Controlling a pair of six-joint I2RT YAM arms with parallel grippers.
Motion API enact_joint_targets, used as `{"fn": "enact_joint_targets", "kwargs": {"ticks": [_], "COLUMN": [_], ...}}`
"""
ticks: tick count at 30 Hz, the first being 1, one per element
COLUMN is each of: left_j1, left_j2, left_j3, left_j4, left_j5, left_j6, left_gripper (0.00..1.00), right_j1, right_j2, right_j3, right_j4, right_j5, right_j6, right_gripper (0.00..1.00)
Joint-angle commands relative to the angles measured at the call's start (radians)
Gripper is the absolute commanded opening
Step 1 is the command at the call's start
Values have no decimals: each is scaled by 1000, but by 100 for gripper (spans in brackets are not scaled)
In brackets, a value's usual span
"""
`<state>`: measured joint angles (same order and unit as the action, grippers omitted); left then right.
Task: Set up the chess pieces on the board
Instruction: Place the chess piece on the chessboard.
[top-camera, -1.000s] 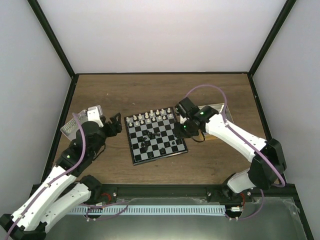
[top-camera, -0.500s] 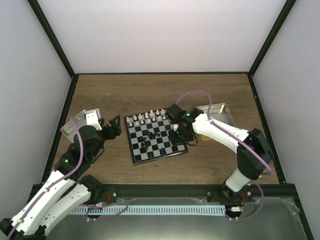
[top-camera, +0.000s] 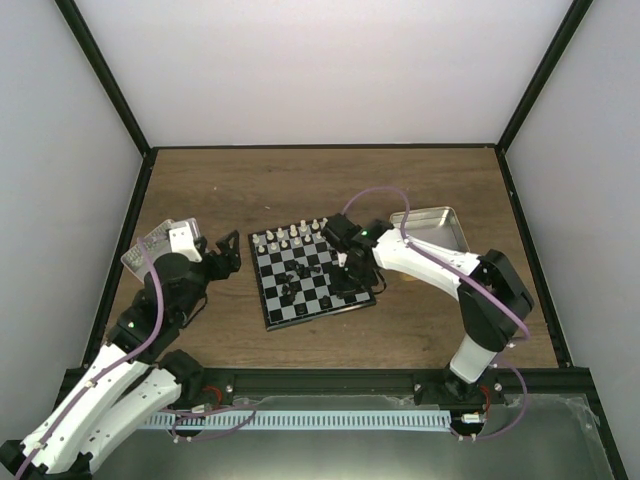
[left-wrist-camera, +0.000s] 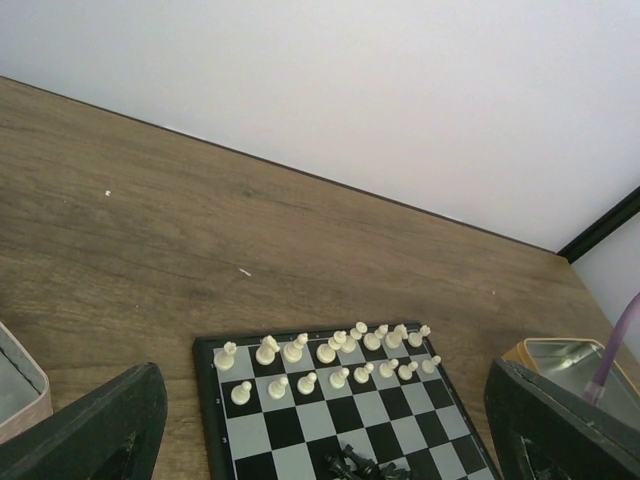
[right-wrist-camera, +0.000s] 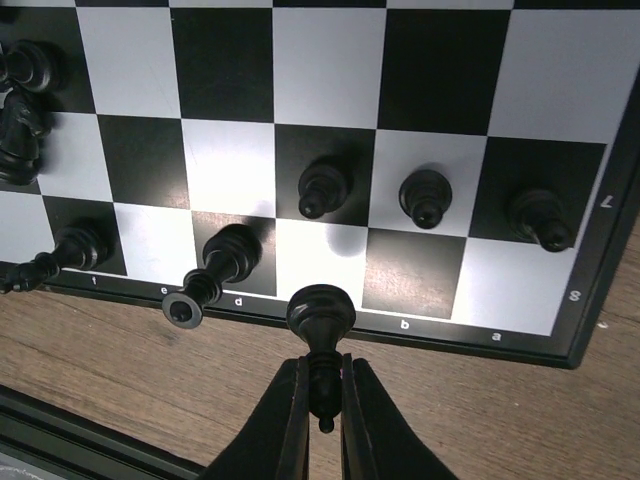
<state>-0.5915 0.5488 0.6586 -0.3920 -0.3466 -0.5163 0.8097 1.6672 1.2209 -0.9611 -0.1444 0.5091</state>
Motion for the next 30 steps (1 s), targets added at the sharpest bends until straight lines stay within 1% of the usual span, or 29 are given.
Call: {"fn": "enact_joint_targets", "kwargs": {"ticks": [1,13,20,24,30], "left_j1": [1,1,0,1,0], "left_j2": [-7,-11,-9,-10,-10], "left_j3": [-8,-10,-12,-11,-10], "left_j4": [21,21,24,22,23], "left_j5": [0,-1,-3,-3,-6], "left_j6": [11,10,10,10,10], "left_gripper": [89,89,89,89,89], "right_j1": [14,23,23,23,23], "right_j2": [26,76,81,89,83], "right_j3": [17,16,11,9,18], "right_j4": [25,41,43,47,50], "right_j5": [-21,-6,1,3,3], "right_j6": [-8,-12,-15,-14,-7], "right_gripper": [1,2,9,17,23]}}
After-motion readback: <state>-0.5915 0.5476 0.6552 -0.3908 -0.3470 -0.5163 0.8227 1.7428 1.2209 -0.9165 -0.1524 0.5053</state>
